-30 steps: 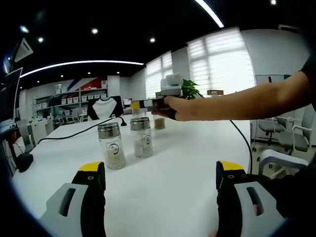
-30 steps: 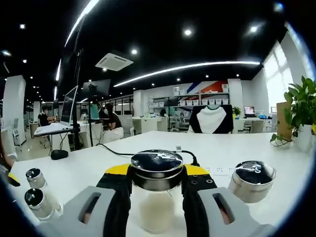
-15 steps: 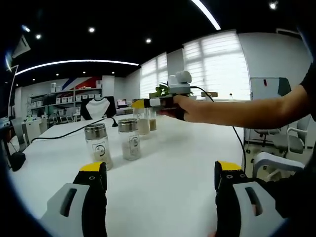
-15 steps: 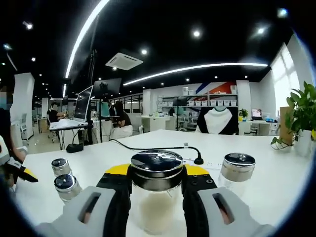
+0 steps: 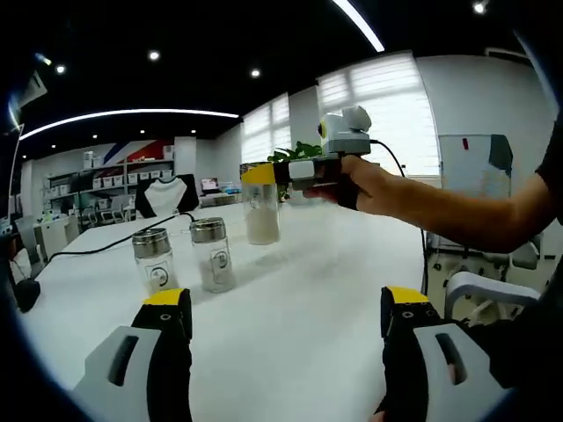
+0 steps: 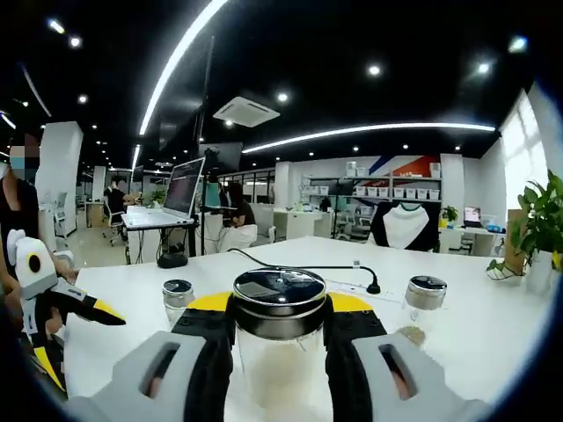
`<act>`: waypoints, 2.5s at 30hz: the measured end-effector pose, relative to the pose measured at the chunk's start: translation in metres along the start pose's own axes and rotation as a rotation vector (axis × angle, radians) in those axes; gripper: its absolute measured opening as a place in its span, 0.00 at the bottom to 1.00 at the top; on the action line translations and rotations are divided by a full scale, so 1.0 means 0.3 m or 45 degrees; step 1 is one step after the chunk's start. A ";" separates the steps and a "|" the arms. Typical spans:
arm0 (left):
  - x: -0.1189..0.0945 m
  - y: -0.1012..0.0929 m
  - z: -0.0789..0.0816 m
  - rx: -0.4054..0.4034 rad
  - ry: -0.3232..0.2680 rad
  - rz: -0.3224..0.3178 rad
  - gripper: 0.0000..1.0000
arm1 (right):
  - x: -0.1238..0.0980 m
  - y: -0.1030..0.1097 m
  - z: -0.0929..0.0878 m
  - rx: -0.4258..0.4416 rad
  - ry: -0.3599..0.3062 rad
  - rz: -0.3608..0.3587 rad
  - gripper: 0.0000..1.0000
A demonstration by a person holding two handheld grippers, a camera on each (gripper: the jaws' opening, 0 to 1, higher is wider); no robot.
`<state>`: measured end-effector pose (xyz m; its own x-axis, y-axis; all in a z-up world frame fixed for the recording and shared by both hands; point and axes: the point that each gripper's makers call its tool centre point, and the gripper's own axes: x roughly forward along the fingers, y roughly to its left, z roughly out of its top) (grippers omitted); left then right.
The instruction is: Rotate the seasoning bottle until the label or dispensing opening points toward the visible target arrow and the bottle remains upright within the marked orientation range
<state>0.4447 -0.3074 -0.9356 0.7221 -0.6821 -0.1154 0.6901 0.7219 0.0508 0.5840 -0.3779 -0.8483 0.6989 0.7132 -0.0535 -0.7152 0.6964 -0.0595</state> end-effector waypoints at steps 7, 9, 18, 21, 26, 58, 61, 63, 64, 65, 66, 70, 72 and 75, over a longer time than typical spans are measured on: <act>0.010 -0.020 0.009 0.000 -0.012 -0.015 0.93 | -0.069 0.089 0.028 -0.051 -0.031 0.049 0.36; 0.011 -0.023 0.009 -0.001 -0.013 -0.017 0.92 | -0.090 0.116 0.036 -0.090 -0.049 0.075 0.36; 0.024 -0.063 0.013 0.013 -0.041 -0.059 0.83 | -0.182 0.229 0.018 -0.081 -0.078 0.167 0.36; 0.030 -0.082 0.021 0.000 -0.058 -0.080 0.81 | -0.204 0.256 0.012 -0.065 -0.082 0.184 0.36; 0.038 -0.109 0.023 0.033 -0.061 -0.097 0.79 | -0.232 0.296 0.002 -0.085 -0.079 0.213 0.36; 0.054 -0.230 0.044 0.028 -0.153 -0.274 0.43 | -0.326 0.549 -0.013 -0.001 -0.129 0.530 0.36; 0.054 -0.230 0.048 0.007 -0.148 -0.258 0.43 | -0.329 0.547 -0.008 0.027 -0.138 0.529 0.37; 0.050 -0.230 0.060 -0.003 -0.139 -0.220 0.42 | -0.329 0.545 0.004 0.053 -0.170 0.512 0.37; 0.048 -0.230 0.065 -0.005 -0.138 -0.208 0.42 | -0.330 0.547 0.008 0.047 -0.186 0.504 0.37; 0.047 -0.228 0.067 -0.001 -0.139 -0.195 0.42 | -0.330 0.550 0.011 0.037 -0.196 0.498 0.37; 0.047 -0.221 0.068 0.008 -0.139 -0.169 0.42 | -0.328 0.550 0.012 0.024 -0.203 0.486 0.37; 0.050 -0.178 0.057 0.041 -0.118 -0.050 0.42 | -0.309 0.522 0.004 0.039 -0.196 0.377 0.36; 0.051 -0.173 0.053 0.042 -0.111 -0.045 0.42 | -0.300 0.525 -0.005 0.047 -0.205 0.356 0.37; 0.052 -0.167 0.055 0.043 -0.117 -0.004 0.42 | -0.291 0.527 -0.004 0.027 -0.218 0.304 0.37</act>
<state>0.4221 -0.3562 -0.9236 0.7205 -0.6931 -0.0245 0.6923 0.7167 0.0844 0.4100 -0.3302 -0.8542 0.5014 0.8588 0.1054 -0.8604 0.5077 -0.0445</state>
